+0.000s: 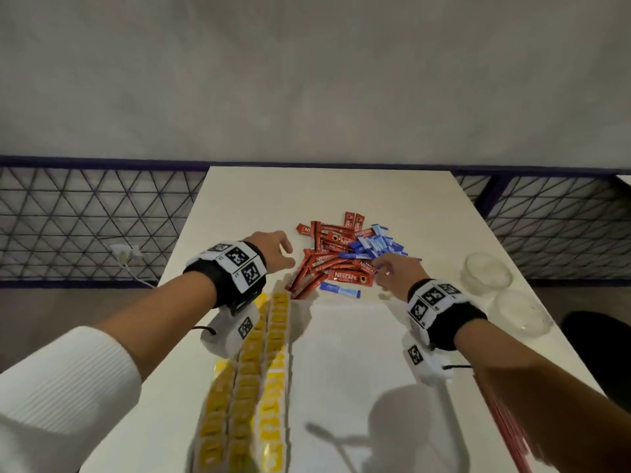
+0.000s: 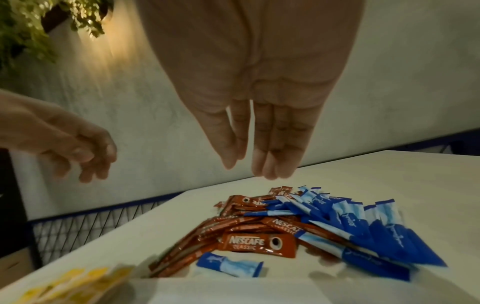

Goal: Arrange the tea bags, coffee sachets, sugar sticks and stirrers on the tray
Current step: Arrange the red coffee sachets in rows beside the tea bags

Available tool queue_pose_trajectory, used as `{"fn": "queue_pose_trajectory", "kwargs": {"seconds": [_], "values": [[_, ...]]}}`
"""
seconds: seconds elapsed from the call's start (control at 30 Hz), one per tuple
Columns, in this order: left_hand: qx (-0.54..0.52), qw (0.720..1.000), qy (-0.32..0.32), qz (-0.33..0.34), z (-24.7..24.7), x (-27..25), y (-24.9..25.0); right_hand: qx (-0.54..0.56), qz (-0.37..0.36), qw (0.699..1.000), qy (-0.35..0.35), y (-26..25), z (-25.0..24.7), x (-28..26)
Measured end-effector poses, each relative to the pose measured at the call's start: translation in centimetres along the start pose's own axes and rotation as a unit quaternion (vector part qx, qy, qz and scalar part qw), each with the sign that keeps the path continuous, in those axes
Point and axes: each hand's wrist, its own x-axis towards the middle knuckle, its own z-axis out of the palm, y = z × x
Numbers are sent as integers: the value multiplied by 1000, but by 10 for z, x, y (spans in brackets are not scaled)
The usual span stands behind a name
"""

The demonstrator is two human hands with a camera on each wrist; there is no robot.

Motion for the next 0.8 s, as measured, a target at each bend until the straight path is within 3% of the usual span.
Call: {"fn": "queue_pose_trajectory", "kwargs": {"seconds": [0.23,0.4,0.53,0.8], "values": [[37,995,-44,-80,20,61,17,-79,-69,987,-124,9,9,59],[77,992,-60,-79,48,89,16,-144,-144,958,-201,4,28,94],[96,993,-63,-29,65,110,17,-246,-151,939,-188,1,35,112],[134,983,-119,-36,77,146,28,-272,-181,923,-206,0,35,135]]}}
